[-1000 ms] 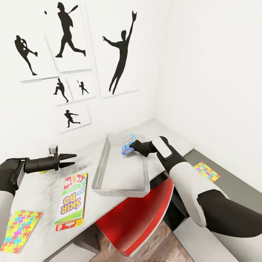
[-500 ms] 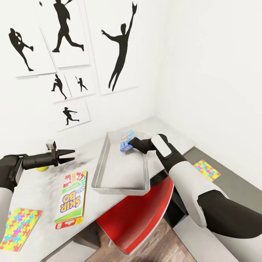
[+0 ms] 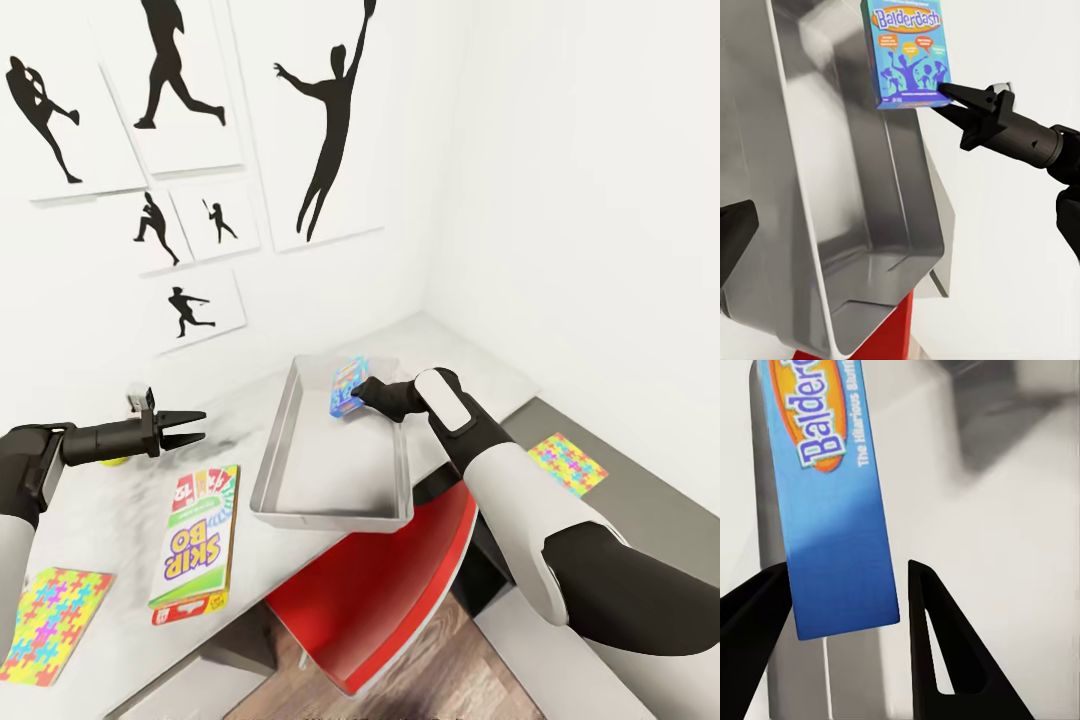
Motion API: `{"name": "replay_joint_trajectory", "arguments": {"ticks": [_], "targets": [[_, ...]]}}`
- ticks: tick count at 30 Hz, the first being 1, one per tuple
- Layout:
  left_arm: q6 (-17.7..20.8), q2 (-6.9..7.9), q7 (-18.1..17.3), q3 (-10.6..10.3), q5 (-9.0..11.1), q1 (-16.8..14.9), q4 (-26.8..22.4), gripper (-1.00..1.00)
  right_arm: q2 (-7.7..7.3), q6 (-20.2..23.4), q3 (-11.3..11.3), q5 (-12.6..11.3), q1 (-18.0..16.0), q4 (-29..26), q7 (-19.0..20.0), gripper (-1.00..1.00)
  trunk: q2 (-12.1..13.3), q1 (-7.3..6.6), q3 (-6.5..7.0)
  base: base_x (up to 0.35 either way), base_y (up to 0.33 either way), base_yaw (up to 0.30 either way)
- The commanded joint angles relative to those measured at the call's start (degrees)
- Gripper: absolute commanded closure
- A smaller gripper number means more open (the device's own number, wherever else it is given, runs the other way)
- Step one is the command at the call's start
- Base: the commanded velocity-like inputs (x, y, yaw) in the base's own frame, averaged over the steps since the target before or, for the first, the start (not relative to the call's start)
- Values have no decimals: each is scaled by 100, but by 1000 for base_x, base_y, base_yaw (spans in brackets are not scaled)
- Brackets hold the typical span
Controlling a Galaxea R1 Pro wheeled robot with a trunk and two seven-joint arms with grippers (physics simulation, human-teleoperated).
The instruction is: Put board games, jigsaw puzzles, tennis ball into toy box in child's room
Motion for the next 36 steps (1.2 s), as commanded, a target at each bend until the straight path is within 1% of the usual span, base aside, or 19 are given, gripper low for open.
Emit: {"name": "replay_joint_trajectory", "arguments": {"ticks": [1,20,26,36], "targets": [[60,-2,-49,14,-60,-5,-5,-100,0,0,8,-60,-5,-6,-57,100,-12,3,-20,0,0,0],[54,1,-49,29,-52,-5,-3,-100,0,-41,8,-75,-4,-6,-63,100,-12,3,-185,0,0,0],[57,6,-49,36,-50,-5,-5,-100,0,-146,8,-79,2,-6,-64,100,-12,3,-196,0,0,0],[59,-2,-49,40,-43,-5,-1,-100,0,-165,17,-91,3,0,-75,100,-12,3,-197,0,0,0]]}}
